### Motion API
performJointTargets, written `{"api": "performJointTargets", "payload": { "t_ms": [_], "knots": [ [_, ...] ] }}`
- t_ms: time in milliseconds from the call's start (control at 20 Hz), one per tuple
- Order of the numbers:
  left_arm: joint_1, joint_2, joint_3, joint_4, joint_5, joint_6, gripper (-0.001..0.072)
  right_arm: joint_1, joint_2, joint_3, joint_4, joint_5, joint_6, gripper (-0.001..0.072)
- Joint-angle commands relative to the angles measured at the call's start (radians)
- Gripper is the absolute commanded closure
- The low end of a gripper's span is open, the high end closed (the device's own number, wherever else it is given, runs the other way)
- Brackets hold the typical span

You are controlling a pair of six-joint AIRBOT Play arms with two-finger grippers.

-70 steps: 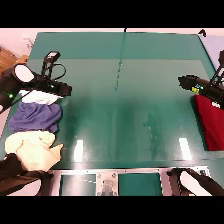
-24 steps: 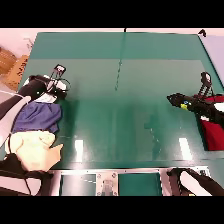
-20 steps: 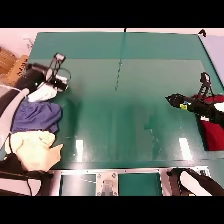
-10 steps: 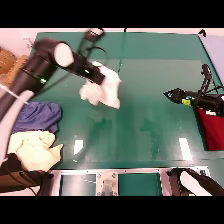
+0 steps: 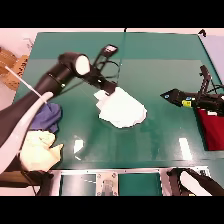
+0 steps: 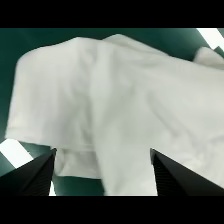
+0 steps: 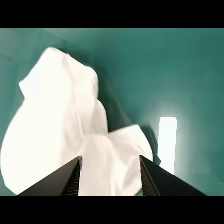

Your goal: Fold the shirts.

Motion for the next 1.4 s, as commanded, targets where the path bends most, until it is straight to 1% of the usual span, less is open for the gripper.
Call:
{"api": "performJointTargets", "payload": {
  "t_ms": [0,150,250,350,450,600,650,700,750,800,850,900,1000,1100,1200,1350],
  "knots": [
    [0.143,-0.026,-0.024,-0.031,-0.009,-0.034,0.0036,0.000,0.000,-0.068,-0.046,-0.025,0.035,0.0287],
    [0.218,-0.087,-0.100,-0.186,0.023,-0.024,0.0035,0.002,-0.001,-0.177,-0.041,-0.090,0.035,0.0289],
    [0.218,-0.142,-0.143,-0.291,0.060,0.050,0.0036,0.002,-0.019,-0.230,-0.032,-0.117,0.035,0.0290],
    [0.199,-0.206,-0.153,-0.412,0.071,0.130,0.0036,0.004,-0.070,-0.247,0.014,-0.116,0.029,0.0290],
    [0.183,-0.253,-0.152,-0.509,0.096,0.180,0.0036,0.039,-0.135,-0.246,0.070,-0.116,-0.011,0.0291],
    [0.171,-0.280,-0.152,-0.562,0.123,0.208,0.0038,0.142,-0.240,-0.242,0.163,-0.122,-0.087,0.0301],
    [0.171,-0.280,-0.152,-0.563,0.131,0.214,0.0096,0.174,-0.271,-0.238,0.204,-0.135,-0.106,0.0314],
    [0.171,-0.280,-0.152,-0.583,0.129,0.238,0.0255,0.201,-0.296,-0.230,0.250,-0.148,-0.129,0.0331],
    [0.171,-0.280,-0.152,-0.599,0.129,0.261,0.0379,0.225,-0.322,-0.215,0.297,-0.155,-0.155,0.0331],
    [0.171,-0.280,-0.152,-0.614,0.128,0.284,0.0545,0.242,-0.343,-0.196,0.330,-0.158,-0.171,0.0331],
    [0.171,-0.280,-0.151,-0.616,0.126,0.293,0.0674,0.256,-0.362,-0.173,0.344,-0.158,-0.177,0.0373],
    [0.171,-0.280,-0.145,-0.614,0.126,0.306,0.0679,0.264,-0.378,-0.148,0.343,-0.158,-0.177,0.0451],
    [0.173,-0.279,-0.107,-0.581,0.100,0.308,0.0679,0.258,-0.385,-0.111,0.336,-0.148,-0.176,0.0696],
    [0.187,-0.277,-0.035,-0.540,0.051,0.307,0.0680,0.222,-0.384,-0.071,0.325,-0.076,-0.185,0.0698],
    [0.217,-0.256,0.047,-0.497,0.006,0.291,0.0680,0.161,-0.382,-0.023,0.321,0.025,-0.187,0.0699],
    [0.264,-0.203,0.141,-0.469,-0.047,0.274,0.0680,0.060,-0.339,0.059,0.321,0.161,-0.187,0.0699]
  ]
}}
